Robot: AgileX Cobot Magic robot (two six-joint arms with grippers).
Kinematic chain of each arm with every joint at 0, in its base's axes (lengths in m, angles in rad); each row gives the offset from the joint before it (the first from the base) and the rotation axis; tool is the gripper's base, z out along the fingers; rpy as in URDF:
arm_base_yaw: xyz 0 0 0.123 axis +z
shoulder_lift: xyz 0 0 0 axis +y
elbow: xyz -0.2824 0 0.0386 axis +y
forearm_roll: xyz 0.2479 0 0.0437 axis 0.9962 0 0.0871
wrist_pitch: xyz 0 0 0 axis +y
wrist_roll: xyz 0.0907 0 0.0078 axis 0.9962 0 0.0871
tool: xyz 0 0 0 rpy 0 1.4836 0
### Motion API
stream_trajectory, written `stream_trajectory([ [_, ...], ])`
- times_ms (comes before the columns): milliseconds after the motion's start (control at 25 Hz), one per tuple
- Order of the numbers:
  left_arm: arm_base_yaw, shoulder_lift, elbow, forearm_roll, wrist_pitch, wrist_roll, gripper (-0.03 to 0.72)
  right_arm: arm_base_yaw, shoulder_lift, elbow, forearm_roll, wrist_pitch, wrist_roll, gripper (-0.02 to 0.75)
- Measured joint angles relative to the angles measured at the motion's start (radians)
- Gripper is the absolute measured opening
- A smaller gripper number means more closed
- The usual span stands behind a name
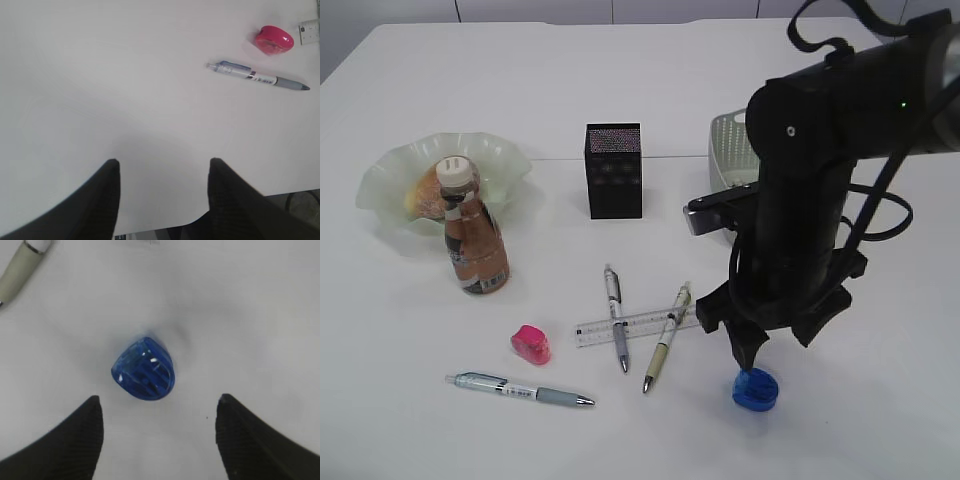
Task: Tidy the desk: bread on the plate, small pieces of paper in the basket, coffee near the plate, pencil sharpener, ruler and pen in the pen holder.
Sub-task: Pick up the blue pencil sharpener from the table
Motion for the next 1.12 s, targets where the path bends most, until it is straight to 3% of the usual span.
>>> stream_trajectory([
  [1120, 0.000, 0.000, 0.000, -0.004, 0.000, 0.001, 0.403, 0.000, 0.153, -0.004, 0.052, -0.084, 0.017, 0.511],
])
